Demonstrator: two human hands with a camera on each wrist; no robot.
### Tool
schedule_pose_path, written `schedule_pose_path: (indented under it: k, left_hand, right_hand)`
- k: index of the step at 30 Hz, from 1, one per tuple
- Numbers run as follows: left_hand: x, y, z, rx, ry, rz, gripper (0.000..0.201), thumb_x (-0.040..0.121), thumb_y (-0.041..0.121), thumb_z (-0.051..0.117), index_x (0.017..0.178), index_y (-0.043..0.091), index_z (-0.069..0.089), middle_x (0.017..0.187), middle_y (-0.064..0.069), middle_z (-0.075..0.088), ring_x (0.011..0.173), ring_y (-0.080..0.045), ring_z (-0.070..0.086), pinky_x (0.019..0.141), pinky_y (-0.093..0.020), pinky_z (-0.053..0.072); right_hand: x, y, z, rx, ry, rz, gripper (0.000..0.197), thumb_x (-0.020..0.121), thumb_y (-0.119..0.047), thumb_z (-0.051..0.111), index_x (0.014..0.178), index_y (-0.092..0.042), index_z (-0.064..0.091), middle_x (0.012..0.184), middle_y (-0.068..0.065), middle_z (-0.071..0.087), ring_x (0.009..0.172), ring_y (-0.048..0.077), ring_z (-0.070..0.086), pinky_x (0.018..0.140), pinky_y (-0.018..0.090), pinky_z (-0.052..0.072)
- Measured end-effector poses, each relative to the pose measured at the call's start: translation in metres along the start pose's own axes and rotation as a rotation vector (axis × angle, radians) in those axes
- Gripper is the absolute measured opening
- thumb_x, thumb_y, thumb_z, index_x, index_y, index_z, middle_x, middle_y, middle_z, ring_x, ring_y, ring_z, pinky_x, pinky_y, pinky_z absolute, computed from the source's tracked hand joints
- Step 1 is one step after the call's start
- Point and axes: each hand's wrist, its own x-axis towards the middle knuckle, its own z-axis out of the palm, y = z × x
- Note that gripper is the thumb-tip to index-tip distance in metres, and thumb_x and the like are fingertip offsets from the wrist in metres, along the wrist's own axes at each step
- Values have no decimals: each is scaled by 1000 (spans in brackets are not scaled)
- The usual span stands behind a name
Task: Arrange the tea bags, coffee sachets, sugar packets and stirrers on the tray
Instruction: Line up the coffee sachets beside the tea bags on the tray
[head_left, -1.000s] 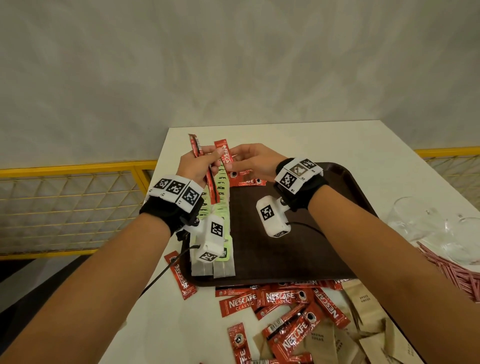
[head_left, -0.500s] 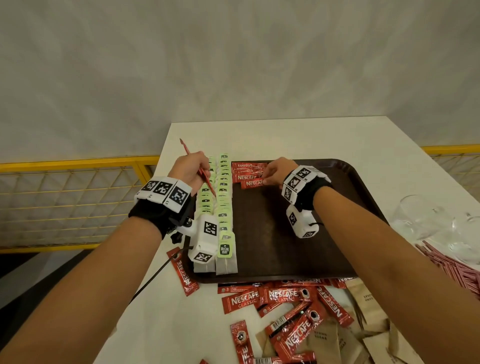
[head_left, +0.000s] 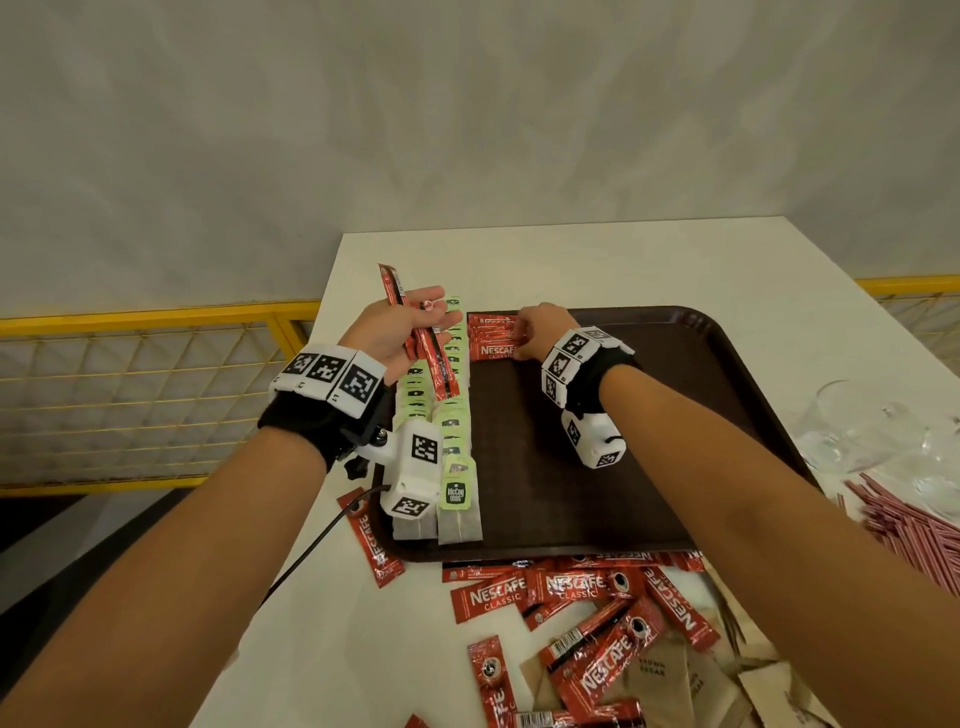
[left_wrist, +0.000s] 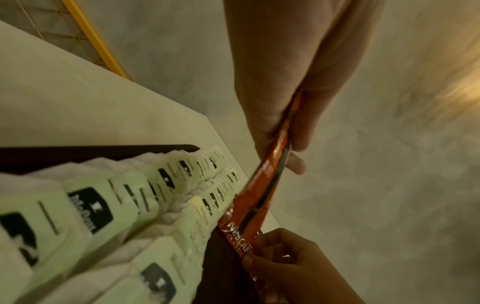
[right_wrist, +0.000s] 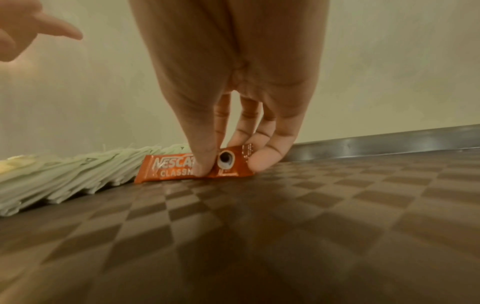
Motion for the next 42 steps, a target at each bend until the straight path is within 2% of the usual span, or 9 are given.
schedule_pose_path:
  k: [6,10,19,23,27,31,35,39,42]
  left_hand:
    - [0,0,-2,18,6,15,17,93,-3,48,102,4,60,102,-8,64,92,-18,65,86,-35,51]
    - [-1,0,-2,54,1,-2,10,93,7,52,98,12,59,102,-4,67,103,-17,61,71,-31,56]
    - [2,-3,0,-55,69,-8,10,93,19,55,88,11,53,95,-13,68,70,-20,71,63,-38,59]
    - [5,-5,3,-79,90,-21,17,89,26,60,83,11,54,82,-10,66,72,-20,67,63,-35,60]
    - [7,-8,8,-20,62,-10,25,90,35,58,82,12,52,62,-4,53,43,-9,54,45,-20,49]
    - [5,-8,11,-17,58,-19,24,88,34,61,81,14,51,62,-2,43,38,-5,42,37,-15,41]
    - [1,-5,7,23,45,-25,31,81,39,68,75,16,49,59,1,42,37,-5,36,36,-14,35]
    - [3,-5,6,9,55,-19,17,82,18,70,77,10,56,71,-7,48,39,-6,35,34,-14,31]
    - [3,-5,8,-8,117,7,12,85,-6,56,79,3,60,68,-7,45,36,-4,37,33,-13,30]
  right_hand:
    - [1,-3,6,-8,8,18,40,81,-23,71,115,-8,55,121,15,49,114,30,48,98,36,41]
    - [1,-4,7,0,11,25,45,81,-24,70,118,-10,50,123,14,47,119,31,42,99,38,38]
    - [-8,-1,1,76,102,12,32,84,-25,66,113,-16,56,119,10,48,119,29,39,98,38,37]
    - [-20,-15,-15,369,197,-50,30,90,-36,58,108,-12,59,103,3,57,99,18,53,83,30,42]
    - [-43,-40,-32,847,-48,-161,31,91,-38,57,104,-10,62,79,-8,62,71,5,57,63,19,46]
    - [-47,-52,-34,782,-78,-248,13,85,-15,68,79,-16,56,67,-2,58,44,-4,51,46,10,40]
    - [-44,-50,-31,528,115,-261,23,79,-15,72,74,-17,49,72,-3,56,61,9,53,60,23,43]
    - [-49,-52,-22,269,174,-401,25,78,-14,70,82,-14,45,79,0,54,70,16,49,66,26,39]
    - [-52,-47,-23,327,74,-402,26,77,-16,74,81,-15,49,81,0,56,68,12,49,63,26,42]
